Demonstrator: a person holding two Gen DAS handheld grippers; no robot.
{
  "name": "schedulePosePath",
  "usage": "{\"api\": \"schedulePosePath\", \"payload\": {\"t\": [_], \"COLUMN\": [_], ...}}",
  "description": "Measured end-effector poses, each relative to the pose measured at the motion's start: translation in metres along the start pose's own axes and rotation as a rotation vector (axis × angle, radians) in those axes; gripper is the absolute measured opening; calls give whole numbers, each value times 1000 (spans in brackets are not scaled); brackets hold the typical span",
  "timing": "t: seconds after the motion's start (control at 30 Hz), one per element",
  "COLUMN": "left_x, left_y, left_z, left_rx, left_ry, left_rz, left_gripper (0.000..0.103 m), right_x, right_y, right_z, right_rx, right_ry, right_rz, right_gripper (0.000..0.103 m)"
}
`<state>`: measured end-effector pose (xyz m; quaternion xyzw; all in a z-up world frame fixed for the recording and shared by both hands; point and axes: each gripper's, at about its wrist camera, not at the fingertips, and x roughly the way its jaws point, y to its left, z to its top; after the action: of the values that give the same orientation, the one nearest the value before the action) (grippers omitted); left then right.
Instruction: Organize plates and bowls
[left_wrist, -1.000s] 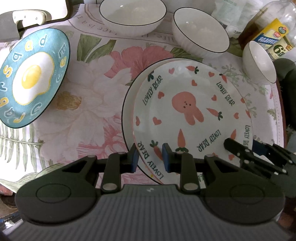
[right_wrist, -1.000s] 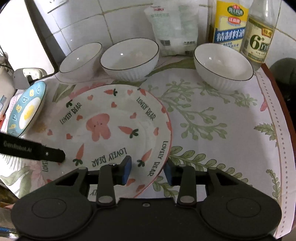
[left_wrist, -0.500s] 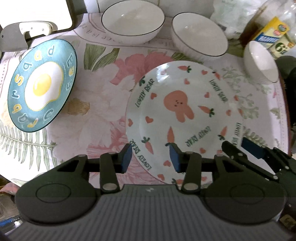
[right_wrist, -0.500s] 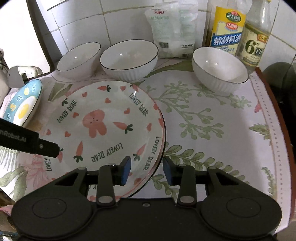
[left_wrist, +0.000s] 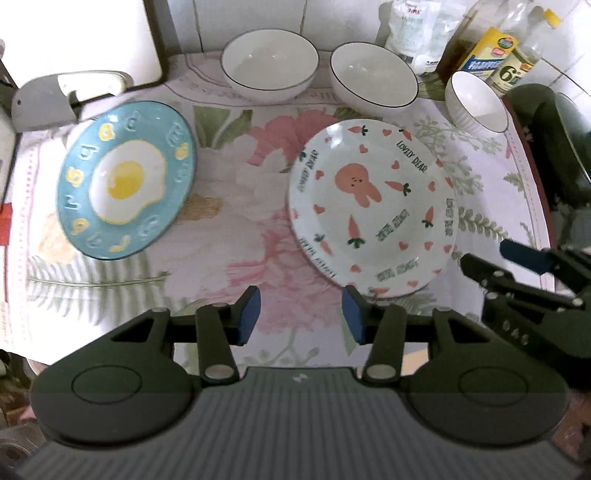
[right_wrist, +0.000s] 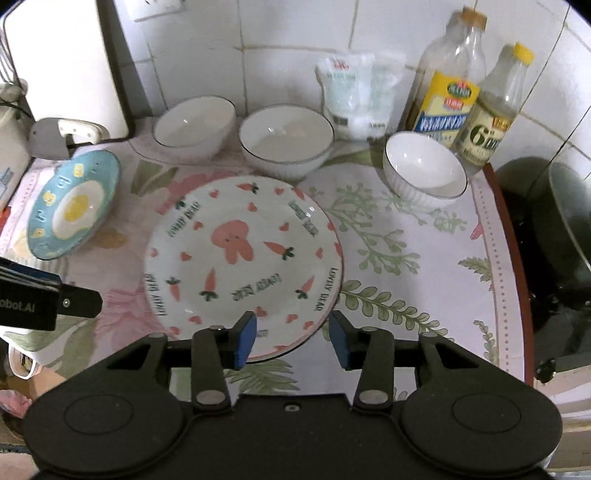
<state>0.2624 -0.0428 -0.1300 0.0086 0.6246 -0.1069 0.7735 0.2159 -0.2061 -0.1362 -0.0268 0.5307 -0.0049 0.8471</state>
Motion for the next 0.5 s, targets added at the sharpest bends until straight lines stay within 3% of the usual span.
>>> {"api": "schedulePosePath", "payload": {"t": [0.3,0.5], "left_x": [-46,-63], "left_y": [54,89], "left_z": [-14,-18], "left_rx": [65,68], "left_ry": [-37,-73], "left_rz": [29,52], "left_gripper": [63,72], "right_x": [-46,-62], "right_y": [43,74], "right_z": [9,18], "right_rx": [17,-8], "right_ry": [-20,-47], "right_rz": [22,61], "right_gripper": [72,74]}}
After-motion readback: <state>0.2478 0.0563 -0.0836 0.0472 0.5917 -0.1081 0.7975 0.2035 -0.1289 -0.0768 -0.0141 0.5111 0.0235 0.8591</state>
